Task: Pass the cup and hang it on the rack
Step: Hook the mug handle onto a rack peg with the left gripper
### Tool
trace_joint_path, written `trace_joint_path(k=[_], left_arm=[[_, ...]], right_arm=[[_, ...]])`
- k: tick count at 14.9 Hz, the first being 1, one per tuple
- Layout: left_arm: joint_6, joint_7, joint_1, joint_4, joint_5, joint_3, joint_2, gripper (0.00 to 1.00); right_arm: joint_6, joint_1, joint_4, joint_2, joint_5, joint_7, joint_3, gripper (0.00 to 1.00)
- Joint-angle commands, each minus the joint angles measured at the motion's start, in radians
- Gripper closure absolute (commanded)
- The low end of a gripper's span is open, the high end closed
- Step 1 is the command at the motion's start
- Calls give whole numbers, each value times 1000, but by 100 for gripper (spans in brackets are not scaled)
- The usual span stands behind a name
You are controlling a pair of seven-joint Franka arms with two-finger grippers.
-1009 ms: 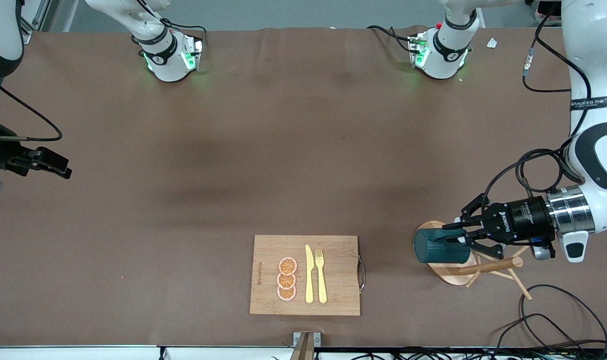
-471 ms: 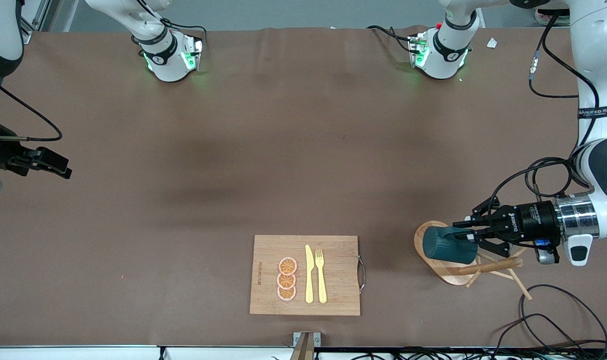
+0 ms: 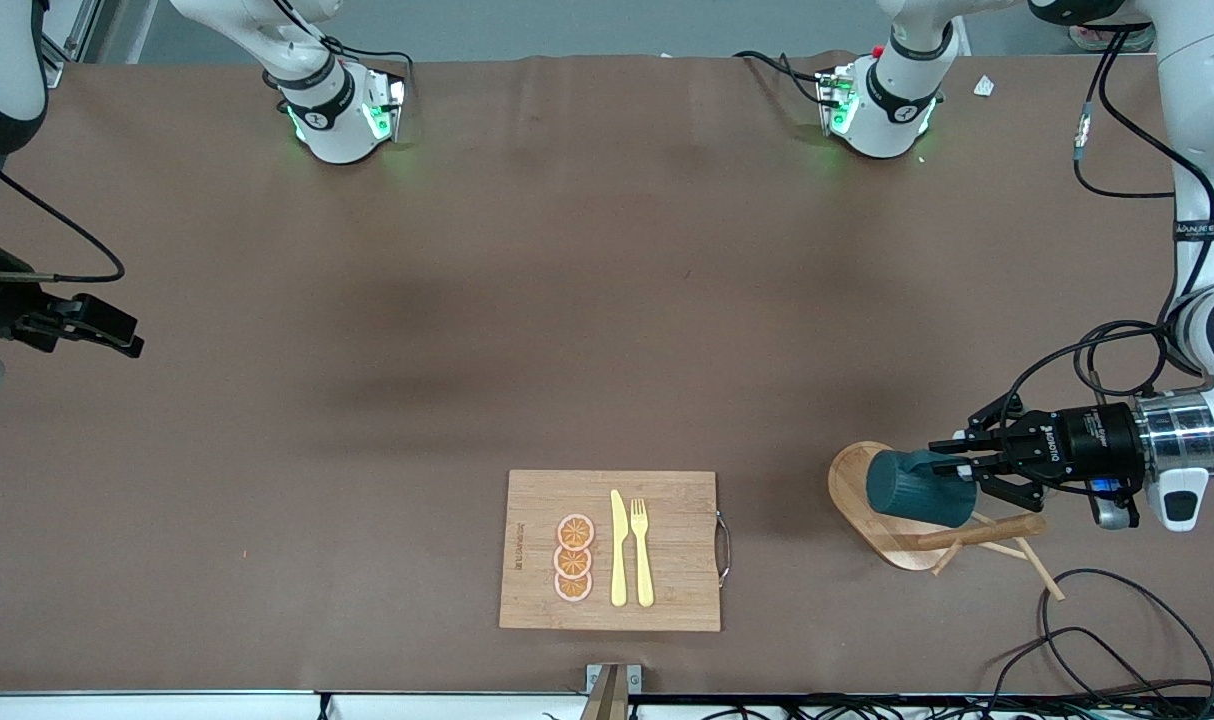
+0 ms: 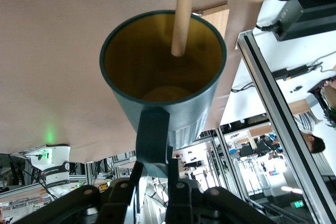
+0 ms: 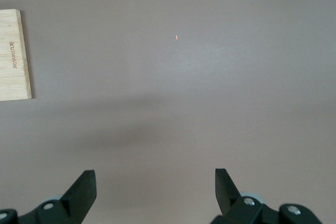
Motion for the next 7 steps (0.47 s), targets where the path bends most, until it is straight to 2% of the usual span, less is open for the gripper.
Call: trace_joint_path(k=[1,7], left_arm=[[-33,27,44,11,-66,-6,22,100],[-36,51,67,11,-71,-6,37,100]], right_arm=[[8,-5,-35,-31,-21,-6,8,0],[8,-4,-35,-31,-21,-6,8,0]])
